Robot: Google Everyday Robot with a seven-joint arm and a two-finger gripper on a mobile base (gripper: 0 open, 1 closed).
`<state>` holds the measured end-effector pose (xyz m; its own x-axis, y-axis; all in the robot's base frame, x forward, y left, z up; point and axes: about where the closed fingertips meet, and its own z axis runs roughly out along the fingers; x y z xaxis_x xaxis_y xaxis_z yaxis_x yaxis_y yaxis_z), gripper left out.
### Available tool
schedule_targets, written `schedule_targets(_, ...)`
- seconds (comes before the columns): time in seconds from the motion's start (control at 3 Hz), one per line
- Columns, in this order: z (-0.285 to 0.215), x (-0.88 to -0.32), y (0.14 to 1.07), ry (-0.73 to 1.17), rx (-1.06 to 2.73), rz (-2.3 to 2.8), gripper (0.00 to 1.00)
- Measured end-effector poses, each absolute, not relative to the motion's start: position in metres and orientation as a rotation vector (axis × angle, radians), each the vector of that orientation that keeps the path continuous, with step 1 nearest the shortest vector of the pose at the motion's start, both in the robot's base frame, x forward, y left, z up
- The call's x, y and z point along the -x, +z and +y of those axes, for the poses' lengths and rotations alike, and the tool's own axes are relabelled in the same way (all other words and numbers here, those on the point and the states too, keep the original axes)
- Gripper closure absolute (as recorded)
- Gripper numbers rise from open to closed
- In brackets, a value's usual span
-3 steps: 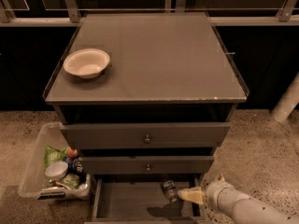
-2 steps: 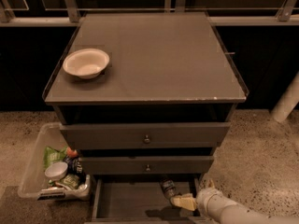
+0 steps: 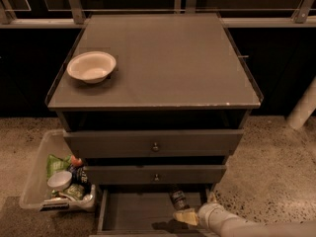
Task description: Pick water bottle from bottom drawer and place on counter
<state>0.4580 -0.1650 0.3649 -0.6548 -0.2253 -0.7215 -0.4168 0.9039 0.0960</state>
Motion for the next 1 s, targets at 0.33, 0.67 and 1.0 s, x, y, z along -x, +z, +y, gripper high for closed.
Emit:
schedule_targets(0.33,-0.169,-0.471,0.347,0.313,0.405,2.295,0.0)
schedule_targets(0.67,-0.174,-0.493,0.318,0.272,0.377,2.261,0.0)
schedule_targets(1.0,-0.179,-0.507,0.283,0.231,0.351,2.263,0.0)
